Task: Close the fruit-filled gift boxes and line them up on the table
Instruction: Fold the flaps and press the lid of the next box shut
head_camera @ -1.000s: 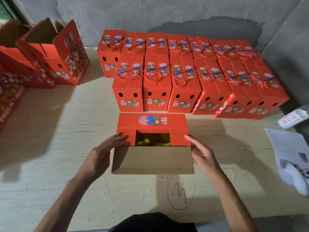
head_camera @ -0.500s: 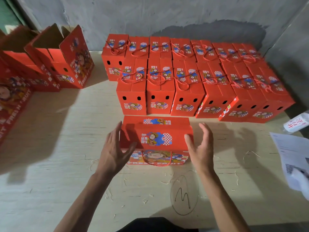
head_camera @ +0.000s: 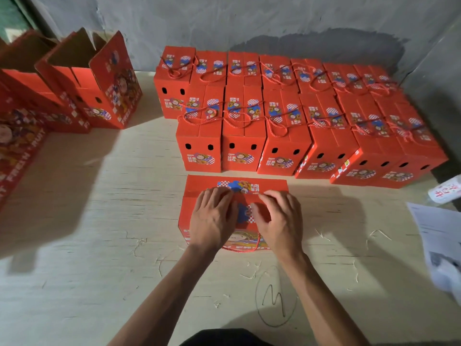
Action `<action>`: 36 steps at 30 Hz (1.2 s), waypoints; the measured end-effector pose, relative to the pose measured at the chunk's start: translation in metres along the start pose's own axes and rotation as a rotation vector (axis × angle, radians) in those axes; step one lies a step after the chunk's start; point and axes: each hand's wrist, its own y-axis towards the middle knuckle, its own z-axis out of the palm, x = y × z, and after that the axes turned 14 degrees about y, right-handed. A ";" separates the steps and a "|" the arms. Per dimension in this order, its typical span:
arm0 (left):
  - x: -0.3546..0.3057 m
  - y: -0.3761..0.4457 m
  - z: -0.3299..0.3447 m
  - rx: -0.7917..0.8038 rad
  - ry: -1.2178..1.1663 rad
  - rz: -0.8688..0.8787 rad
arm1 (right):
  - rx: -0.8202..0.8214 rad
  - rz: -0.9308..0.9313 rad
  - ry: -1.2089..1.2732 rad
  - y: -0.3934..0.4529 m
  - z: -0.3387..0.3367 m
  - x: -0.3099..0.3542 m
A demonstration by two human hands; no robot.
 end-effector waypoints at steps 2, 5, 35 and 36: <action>-0.003 0.001 0.003 -0.038 0.011 -0.022 | -0.049 -0.023 0.012 -0.001 0.003 -0.003; -0.003 -0.002 0.005 -0.091 0.009 -0.034 | -0.119 -0.051 0.032 -0.003 0.006 -0.006; 0.021 0.005 -0.002 0.085 -0.034 0.001 | -0.027 -0.062 0.124 0.002 -0.005 -0.007; 0.022 0.003 -0.001 0.087 -0.046 0.001 | -0.031 -0.055 0.133 0.000 -0.005 -0.006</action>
